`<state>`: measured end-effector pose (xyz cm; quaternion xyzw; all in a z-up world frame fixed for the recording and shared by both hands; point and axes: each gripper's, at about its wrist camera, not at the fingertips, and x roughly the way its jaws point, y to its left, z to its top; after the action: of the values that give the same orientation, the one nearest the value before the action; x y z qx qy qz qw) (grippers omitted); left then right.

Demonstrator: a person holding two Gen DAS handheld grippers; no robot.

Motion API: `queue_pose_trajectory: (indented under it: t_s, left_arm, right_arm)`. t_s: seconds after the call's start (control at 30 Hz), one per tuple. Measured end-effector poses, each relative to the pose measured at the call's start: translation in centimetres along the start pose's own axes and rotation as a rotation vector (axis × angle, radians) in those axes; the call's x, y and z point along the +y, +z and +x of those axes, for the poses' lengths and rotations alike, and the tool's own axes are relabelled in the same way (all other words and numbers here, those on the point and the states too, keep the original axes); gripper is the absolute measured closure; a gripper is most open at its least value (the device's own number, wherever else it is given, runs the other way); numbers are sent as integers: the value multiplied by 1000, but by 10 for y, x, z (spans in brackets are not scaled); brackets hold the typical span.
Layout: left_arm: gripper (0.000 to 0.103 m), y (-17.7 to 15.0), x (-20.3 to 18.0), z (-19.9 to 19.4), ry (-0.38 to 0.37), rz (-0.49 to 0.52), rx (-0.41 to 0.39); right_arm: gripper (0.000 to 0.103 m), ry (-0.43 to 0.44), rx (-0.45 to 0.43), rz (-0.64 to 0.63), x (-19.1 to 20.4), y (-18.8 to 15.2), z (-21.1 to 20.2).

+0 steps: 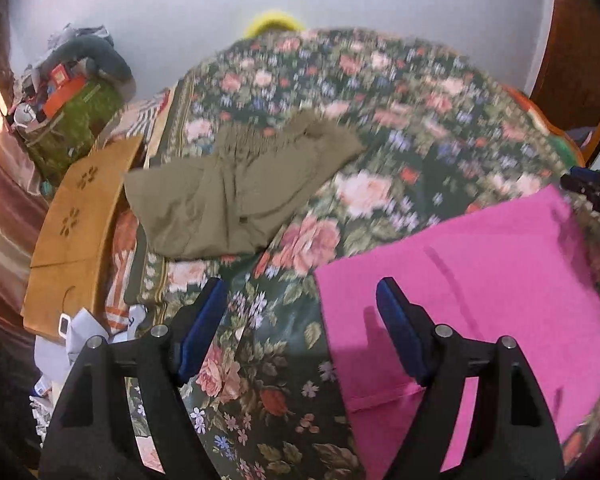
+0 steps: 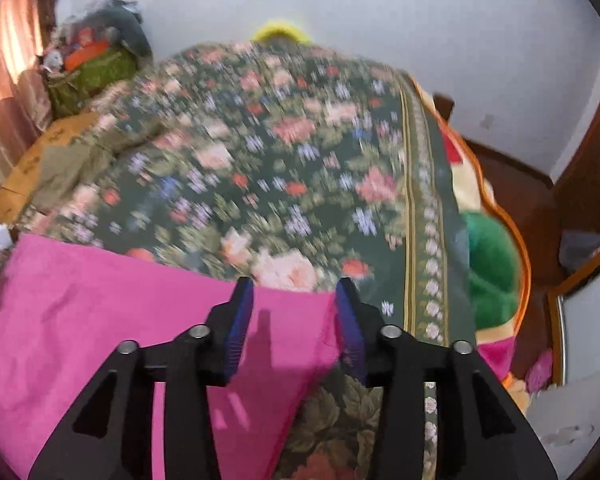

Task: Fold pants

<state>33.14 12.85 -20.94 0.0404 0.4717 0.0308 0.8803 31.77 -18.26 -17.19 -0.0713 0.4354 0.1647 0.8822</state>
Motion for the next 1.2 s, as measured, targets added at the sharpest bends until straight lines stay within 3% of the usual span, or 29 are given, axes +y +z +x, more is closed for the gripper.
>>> queue_pose_trajectory:
  t_s: [0.1, 0.3, 0.37, 0.47, 0.67, 0.87, 0.97, 1.2]
  left_arm:
    - [25, 10, -3, -12, -25, -10, -20]
    - [23, 20, -13, -9, -69, -13, 4]
    - [23, 18, -17, -3, -90, -11, 30]
    - [23, 12, -26, 9, -116, 5, 73]
    - [23, -1, -40, 36, -156, 43, 164]
    - [21, -14, -48, 54, -170, 75, 224]
    - [16, -19, -47, 53, -165, 72, 215]
    - [16, -30, -41, 41, -171, 39, 211]
  right_arm:
    - [50, 63, -36, 12, 10, 7, -15]
    - [46, 193, -27, -2, 43, 17, -18]
    - [35, 219, -4, -20, 58, 17, -11]
    - [34, 257, 33, -44, 76, 13, 0]
    - [34, 380, 198, -34, 103, 2, 33]
    - [33, 397, 348, -73, 122, -18, 59]
    - [20, 381, 343, -109, 125, -27, 56]
    - [19, 382, 345, -103, 117, -44, 36]
